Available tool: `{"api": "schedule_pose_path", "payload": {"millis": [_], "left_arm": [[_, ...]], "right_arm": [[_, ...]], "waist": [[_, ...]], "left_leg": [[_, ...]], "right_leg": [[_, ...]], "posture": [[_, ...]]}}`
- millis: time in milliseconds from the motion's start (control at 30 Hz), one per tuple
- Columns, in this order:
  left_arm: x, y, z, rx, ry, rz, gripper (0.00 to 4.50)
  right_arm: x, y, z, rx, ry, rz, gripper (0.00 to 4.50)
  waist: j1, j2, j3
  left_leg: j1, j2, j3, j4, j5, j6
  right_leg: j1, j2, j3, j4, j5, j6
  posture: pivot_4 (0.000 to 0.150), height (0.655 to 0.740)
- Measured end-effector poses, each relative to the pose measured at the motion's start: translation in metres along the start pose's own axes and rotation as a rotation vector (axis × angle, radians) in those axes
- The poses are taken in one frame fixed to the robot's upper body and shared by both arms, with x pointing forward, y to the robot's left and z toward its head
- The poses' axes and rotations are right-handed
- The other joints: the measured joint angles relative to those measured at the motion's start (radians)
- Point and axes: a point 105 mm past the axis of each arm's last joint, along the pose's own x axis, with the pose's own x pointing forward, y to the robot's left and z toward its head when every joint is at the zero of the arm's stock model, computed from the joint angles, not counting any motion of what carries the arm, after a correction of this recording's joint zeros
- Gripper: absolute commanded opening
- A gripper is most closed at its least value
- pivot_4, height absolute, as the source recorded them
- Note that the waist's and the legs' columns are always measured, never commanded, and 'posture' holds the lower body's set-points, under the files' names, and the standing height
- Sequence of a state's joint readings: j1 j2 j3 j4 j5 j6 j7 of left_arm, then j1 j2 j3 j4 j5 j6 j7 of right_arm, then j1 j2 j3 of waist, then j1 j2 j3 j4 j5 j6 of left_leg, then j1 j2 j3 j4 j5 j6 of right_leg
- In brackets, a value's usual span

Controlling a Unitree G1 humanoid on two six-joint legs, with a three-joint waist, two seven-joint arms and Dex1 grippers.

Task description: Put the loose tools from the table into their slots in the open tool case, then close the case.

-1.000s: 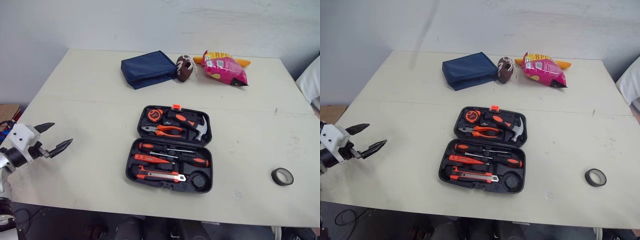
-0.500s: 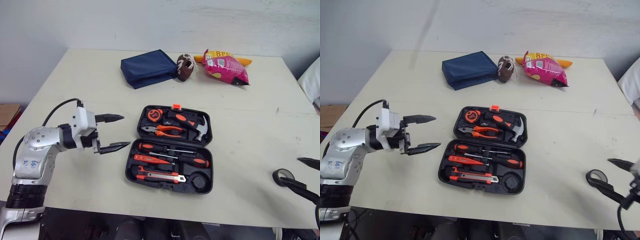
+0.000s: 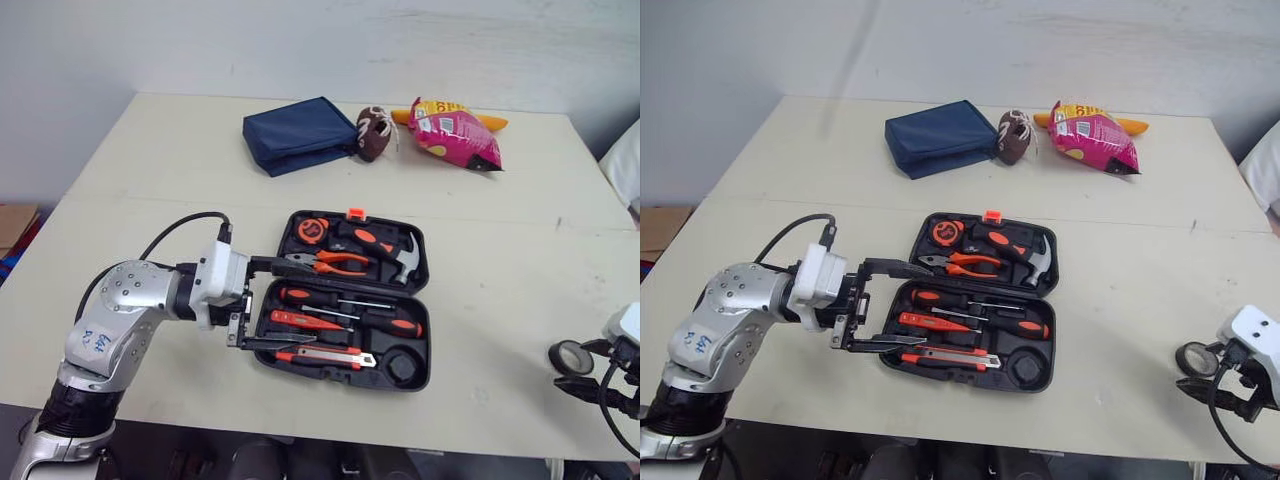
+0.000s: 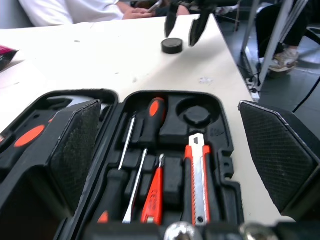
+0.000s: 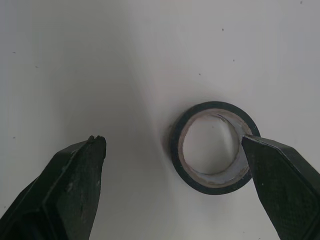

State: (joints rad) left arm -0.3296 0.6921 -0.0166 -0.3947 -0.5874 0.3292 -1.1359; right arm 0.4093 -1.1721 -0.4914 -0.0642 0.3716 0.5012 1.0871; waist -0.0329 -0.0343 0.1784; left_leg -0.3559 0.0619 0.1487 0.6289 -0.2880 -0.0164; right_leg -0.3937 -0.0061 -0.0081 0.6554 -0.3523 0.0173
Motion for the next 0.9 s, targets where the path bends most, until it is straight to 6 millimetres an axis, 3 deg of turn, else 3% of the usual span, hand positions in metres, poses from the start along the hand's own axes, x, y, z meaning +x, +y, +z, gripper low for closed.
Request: {"api": "schedule_pose_path", "payload": {"millis": [133,200,233,467,633,733,800,900], "left_arm": [[0.002,-0.001,0.001,0.003,-0.004,-0.006,4.47],[0.003,-0.002,0.002,0.006,-0.003,-0.005,4.5],[0.003,-0.002,0.003,0.009,-0.003,-0.005,4.5],[0.003,-0.001,0.004,0.013,-0.003,-0.004,4.5],[0.003,-0.001,0.005,0.029,-0.007,-0.003,4.5],[0.003,-0.001,0.005,0.031,-0.007,-0.005,4.5],[0.003,0.0,0.007,0.047,-0.017,-0.005,4.5],[-0.001,-0.003,0.006,0.049,0.007,-0.029,4.5]], "right_arm": [[0.009,0.0,-0.004,0.004,0.017,0.028,4.5],[0.012,0.0,-0.005,0.002,0.018,0.037,3.99],[0.013,-0.002,-0.005,0.0,0.02,0.032,3.67],[0.014,-0.006,-0.004,-0.049,0.017,0.025,0.12],[0.016,0.003,0.003,-0.147,-0.018,0.105,0.02],[0.018,0.031,0.05,-0.282,-0.197,0.247,0.02],[0.019,0.067,0.094,-0.376,-0.372,0.38,0.02],[0.023,0.111,0.127,-0.499,-0.452,0.553,0.02]], "waist": [[0.002,0.001,0.001],[0.002,0.001,0.001],[0.002,0.001,0.001],[0.001,0.001,0.001],[0.001,0.001,0.001],[-0.009,0.002,0.002],[-0.017,0.002,0.003],[-0.02,0.0,0.005]], "left_leg": [[0.0,0.0,0.0,0.0,0.0,-0.001],[0.0,0.0,0.0,0.001,0.0,0.0],[0.0,0.0,0.0,0.001,0.0,0.0],[0.0,0.0,0.0,0.001,0.0,0.0],[0.0,0.0,0.0,0.001,0.0,0.0],[0.001,0.001,0.0,0.001,0.001,-0.001],[0.002,0.001,-0.001,0.001,0.002,-0.003],[0.002,0.002,-0.002,0.001,0.002,-0.003]], "right_leg": [[0.0,0.0,0.0,0.0,0.0,0.0],[0.0,0.0,0.0,0.0,0.0,0.0],[0.0,0.0,0.0,0.0,0.0,0.0],[0.001,0.0,0.0,0.0,0.0,0.0],[0.001,0.0,0.0,0.001,0.0,0.0],[0.001,0.001,0.0,0.003,0.0,0.0],[0.001,0.002,0.0,0.005,0.0,0.0],[0.0,0.002,-0.001,0.005,0.0,0.0]], "posture": [[0.15,0.74],[0.15,0.74],[0.15,0.74],[0.15,0.74],[0.15,0.74],[0.15,0.74],[0.15,0.74],[0.15,0.74]]}}
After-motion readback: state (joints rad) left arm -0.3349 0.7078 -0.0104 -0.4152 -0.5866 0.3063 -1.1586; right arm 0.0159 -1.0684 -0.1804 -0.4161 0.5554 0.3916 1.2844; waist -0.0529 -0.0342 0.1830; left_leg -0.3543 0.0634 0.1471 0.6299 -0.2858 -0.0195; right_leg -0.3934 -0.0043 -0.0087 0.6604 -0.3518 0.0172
